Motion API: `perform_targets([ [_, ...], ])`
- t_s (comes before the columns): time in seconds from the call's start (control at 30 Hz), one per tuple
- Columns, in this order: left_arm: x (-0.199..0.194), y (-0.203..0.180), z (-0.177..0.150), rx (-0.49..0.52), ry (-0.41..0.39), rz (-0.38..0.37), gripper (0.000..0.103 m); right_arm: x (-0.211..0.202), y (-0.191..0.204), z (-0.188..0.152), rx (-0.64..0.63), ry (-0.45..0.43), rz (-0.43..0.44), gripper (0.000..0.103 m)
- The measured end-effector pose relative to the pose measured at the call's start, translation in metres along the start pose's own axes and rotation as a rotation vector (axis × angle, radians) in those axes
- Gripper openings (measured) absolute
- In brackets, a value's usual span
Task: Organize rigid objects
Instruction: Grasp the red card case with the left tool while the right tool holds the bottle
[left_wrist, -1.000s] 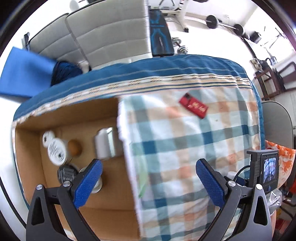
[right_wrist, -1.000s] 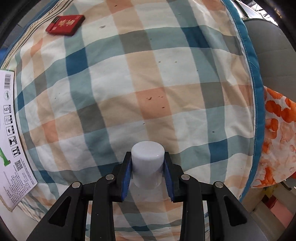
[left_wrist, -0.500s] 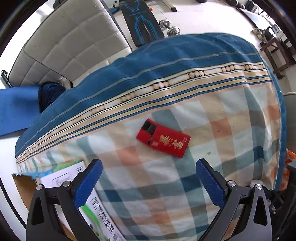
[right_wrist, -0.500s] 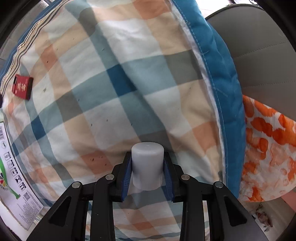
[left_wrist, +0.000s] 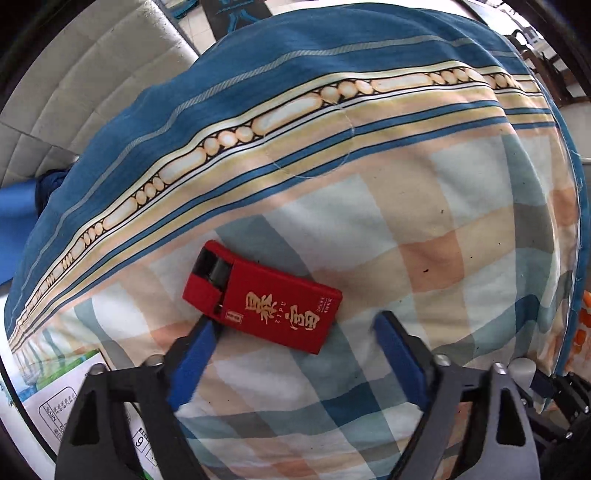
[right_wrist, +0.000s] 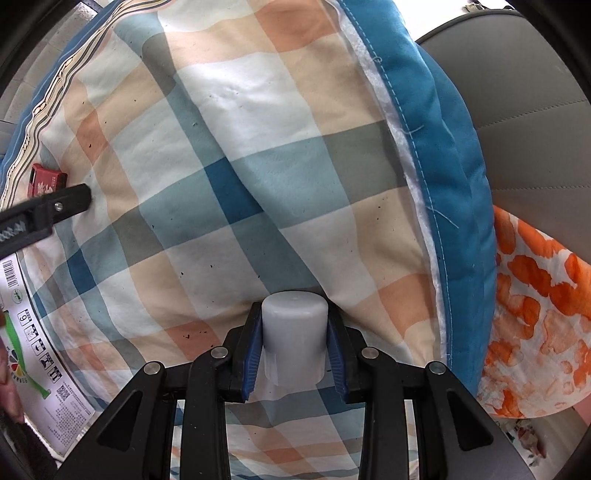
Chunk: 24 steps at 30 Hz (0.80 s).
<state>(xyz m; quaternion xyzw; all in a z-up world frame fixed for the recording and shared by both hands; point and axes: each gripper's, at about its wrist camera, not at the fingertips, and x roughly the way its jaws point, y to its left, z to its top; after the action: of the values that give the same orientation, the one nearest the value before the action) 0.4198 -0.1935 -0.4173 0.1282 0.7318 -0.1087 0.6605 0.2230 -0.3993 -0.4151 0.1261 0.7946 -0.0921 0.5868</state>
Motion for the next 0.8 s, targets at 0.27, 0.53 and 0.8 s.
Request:
perform_targets([
  [0.27, -0.01, 0.017, -0.025, -0.022, 0.005, -0.067, 0.02, -0.008, 0.002, 0.006, -0.014, -0.001, -0.001, 0.034],
  [0.53, -0.017, 0.073, -0.034, -0.339, 0.01, -0.325, 0.061, -0.005, -0.006, 0.002, 0.032, -0.001, 0.04, 0.034],
  [0.8, -0.012, 0.076, -0.003, -0.348, -0.043, -0.18, 0.051, -0.002, -0.007, 0.008, 0.051, 0.006, 0.042, 0.034],
])
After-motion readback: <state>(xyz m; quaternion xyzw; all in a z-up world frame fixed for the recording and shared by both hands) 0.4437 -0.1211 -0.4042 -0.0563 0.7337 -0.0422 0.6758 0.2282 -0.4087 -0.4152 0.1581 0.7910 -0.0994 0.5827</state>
